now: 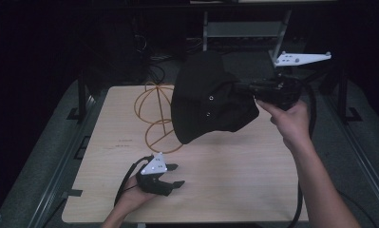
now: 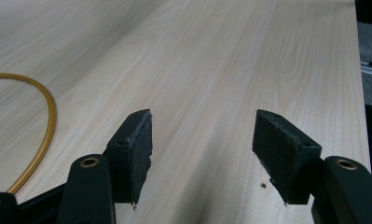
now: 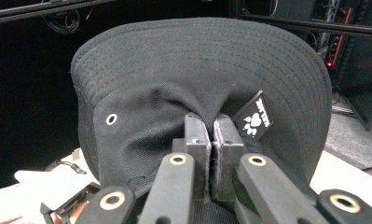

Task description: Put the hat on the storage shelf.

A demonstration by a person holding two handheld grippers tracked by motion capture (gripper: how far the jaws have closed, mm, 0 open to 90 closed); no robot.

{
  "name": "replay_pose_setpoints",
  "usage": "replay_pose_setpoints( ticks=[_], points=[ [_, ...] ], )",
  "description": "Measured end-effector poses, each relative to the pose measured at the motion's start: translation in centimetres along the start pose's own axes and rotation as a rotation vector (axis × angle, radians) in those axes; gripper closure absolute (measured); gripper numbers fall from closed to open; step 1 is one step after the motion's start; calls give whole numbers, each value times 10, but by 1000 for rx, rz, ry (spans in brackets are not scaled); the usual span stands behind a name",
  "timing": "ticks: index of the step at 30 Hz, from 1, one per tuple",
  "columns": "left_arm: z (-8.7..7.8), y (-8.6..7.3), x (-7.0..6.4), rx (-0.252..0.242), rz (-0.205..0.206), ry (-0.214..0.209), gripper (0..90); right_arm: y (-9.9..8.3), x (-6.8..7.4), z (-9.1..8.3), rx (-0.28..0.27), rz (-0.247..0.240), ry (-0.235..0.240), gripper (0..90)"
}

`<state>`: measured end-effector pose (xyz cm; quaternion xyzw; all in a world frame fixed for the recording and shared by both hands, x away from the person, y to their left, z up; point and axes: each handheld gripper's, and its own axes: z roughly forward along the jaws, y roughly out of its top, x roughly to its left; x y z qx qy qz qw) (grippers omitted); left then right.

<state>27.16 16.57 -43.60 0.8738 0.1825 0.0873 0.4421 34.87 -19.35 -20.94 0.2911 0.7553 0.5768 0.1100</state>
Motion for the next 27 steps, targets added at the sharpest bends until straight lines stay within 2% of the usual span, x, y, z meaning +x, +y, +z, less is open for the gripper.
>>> replay_pose_setpoints(
  ticks=[8,19,27],
  points=[
    [-1,-1,2,15,14,6,373,15,6,22,12,-21,20,864],
    [0,-2,2,3,11,2,373,34,15,42,21,-43,36,864],
    [1,-2,1,4,11,1,373,54,29,71,51,-90,37,864]
  ],
)
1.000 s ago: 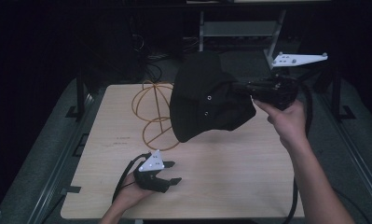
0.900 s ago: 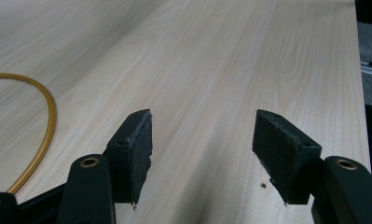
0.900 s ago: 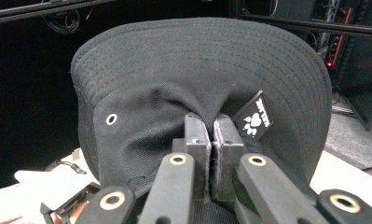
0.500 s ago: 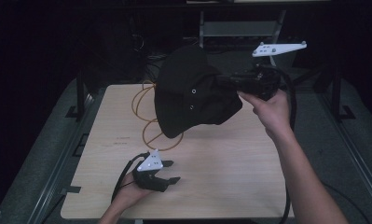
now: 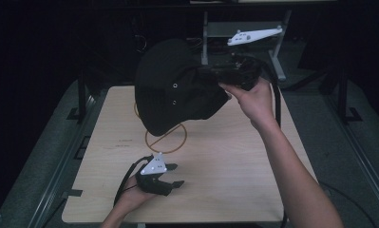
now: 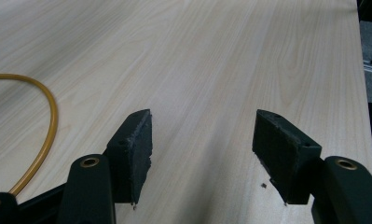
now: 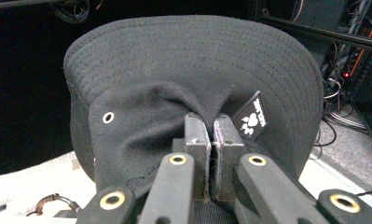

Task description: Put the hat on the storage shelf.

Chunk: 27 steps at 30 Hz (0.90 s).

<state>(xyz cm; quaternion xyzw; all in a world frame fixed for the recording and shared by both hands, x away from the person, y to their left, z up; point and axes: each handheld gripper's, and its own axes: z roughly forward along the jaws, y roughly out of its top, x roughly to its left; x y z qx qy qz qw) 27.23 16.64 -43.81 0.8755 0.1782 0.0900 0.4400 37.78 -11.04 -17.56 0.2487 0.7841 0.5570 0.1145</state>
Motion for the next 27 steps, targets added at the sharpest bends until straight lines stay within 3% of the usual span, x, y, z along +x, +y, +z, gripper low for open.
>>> replay_pose_setpoints(
  ticks=[10,27],
  points=[
    [1,0,1,-5,6,-5,373,21,2,38,42,-5,10,864],
    [0,0,2,6,10,-13,374,35,-5,85,97,3,-6,861]
  ],
)
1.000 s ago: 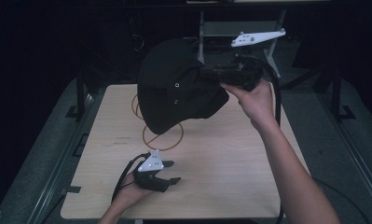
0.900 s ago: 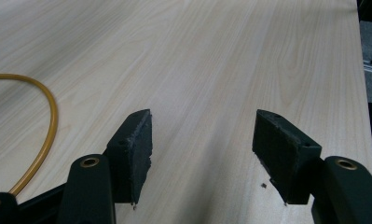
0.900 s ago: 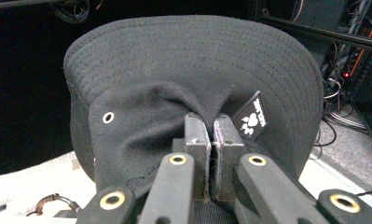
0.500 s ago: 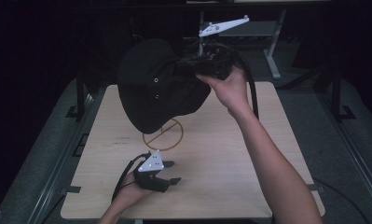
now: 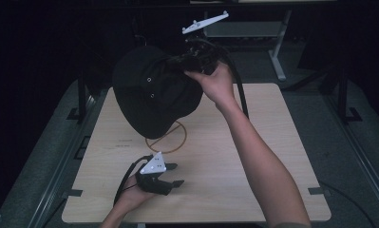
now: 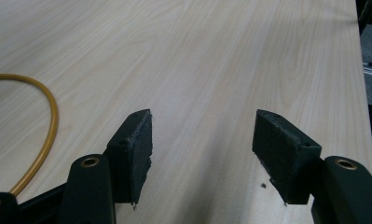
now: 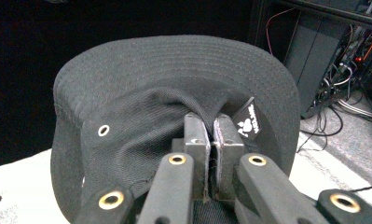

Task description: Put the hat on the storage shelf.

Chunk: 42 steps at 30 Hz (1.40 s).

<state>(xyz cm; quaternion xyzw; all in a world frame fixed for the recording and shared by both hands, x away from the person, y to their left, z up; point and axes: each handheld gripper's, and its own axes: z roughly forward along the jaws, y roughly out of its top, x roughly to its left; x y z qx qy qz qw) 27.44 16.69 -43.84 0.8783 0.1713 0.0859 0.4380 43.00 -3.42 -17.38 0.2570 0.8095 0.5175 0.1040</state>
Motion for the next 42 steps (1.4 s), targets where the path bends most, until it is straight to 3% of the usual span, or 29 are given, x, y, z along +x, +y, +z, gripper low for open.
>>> replay_pose_setpoints(
  ticks=[8,12,15,20,23,26,29,30,33,42],
  points=[
    [1,0,-1,11,8,-14,381,9,0,18,31,3,-5,860],
    [1,0,-1,6,1,-17,381,11,3,28,32,23,18,858],
    [2,0,-2,8,5,-17,381,13,8,38,54,0,13,856],
    [3,1,-3,14,10,-23,381,13,11,52,82,4,7,854],
    [4,0,-2,14,8,-28,381,13,15,64,120,-38,-5,850],
    [5,1,-3,12,10,-31,381,13,18,71,133,-24,-6,846],
    [7,1,-4,13,16,-36,381,13,20,81,130,-6,9,787],
    [7,1,-5,15,11,-36,381,14,23,83,130,16,26,711],
    [7,2,-7,18,21,-41,381,11,27,87,168,-9,20,632],
    [5,1,-4,12,6,-30,378,-5,11,75,146,32,46,558]
  ],
)
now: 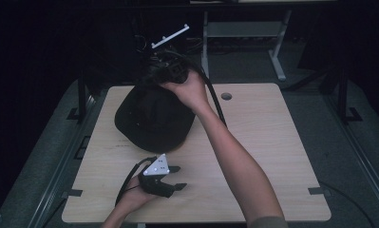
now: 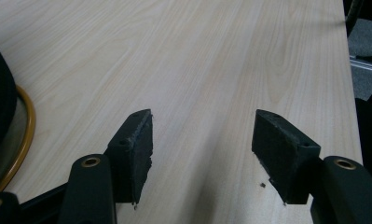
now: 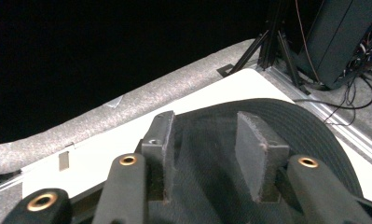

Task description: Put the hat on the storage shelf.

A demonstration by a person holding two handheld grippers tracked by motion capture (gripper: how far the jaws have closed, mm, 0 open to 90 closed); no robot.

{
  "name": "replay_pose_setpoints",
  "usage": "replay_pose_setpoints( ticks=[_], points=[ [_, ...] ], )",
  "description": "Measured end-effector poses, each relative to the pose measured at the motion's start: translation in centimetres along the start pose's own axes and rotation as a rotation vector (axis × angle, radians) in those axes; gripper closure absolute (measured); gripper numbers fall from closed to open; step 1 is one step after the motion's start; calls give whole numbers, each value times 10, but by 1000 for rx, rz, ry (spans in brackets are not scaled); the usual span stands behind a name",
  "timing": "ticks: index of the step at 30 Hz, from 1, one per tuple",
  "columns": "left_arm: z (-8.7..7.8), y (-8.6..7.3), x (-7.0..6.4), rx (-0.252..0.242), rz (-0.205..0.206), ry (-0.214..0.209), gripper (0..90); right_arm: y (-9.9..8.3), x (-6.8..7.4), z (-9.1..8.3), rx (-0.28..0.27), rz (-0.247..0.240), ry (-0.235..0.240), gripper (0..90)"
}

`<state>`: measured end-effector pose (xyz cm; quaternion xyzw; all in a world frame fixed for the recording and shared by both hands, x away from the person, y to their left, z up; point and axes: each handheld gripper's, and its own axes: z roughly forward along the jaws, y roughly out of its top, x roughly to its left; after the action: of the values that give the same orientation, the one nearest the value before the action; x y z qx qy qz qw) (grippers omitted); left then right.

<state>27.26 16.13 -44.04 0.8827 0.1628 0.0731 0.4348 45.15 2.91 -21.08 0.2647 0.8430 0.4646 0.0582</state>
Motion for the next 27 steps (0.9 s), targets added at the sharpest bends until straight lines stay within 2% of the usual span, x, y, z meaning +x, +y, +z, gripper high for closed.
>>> replay_pose_setpoints(
  ticks=[7,10,15,27],
  points=[
    [-1,-2,1,3,-5,7,374,-11,-8,-7,-11,10,6,507],
    [-4,-3,2,-1,-9,13,372,-17,-14,-14,-42,23,12,485],
    [-4,-3,3,-7,-24,19,367,-23,-18,-22,-51,34,13,446],
    [-3,-4,3,-5,-30,23,354,-36,-26,-39,-73,51,16,369]
  ],
)
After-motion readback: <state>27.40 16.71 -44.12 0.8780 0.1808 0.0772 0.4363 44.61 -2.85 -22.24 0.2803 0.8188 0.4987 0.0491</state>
